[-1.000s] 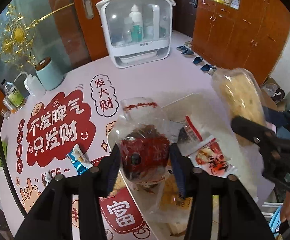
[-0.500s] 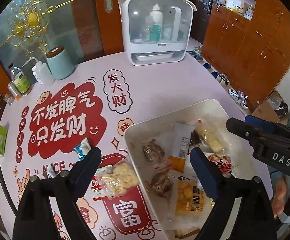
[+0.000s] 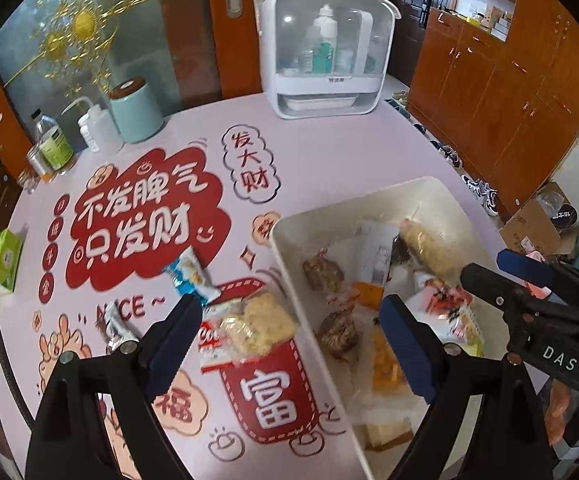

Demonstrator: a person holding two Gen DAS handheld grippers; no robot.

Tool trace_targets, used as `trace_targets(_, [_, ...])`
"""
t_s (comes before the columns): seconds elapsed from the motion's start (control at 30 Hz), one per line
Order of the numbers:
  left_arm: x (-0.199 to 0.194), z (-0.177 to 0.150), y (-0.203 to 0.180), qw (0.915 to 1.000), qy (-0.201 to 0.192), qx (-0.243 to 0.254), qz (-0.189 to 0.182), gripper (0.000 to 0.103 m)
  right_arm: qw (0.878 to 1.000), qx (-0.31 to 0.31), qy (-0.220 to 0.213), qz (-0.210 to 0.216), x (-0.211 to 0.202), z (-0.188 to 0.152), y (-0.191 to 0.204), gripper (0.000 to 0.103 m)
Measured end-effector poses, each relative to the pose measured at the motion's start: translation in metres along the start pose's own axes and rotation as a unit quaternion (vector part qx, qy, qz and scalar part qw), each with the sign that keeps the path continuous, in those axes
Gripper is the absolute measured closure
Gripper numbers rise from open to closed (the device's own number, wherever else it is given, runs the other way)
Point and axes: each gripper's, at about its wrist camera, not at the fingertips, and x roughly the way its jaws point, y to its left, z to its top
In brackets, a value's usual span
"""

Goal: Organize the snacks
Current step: 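Move both tools back to the remaining snacks on the table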

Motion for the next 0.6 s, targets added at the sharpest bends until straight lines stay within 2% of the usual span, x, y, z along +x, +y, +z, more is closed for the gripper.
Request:
trace_targets(0.33, [-0.026,-0.048,0.057,0.9992,0.016,-0.028,0.022,0.013,0.999,0.014,0.04,0.01,0.003,-0.046,0.025,0.042])
trace_targets(0.6, [-0.05,-0.066,0.132,0.9956,0.01,-0.075,0.054,0.013,0.999,-0.013,0.042,0.032,0.008,-0.047,0.084,0.042])
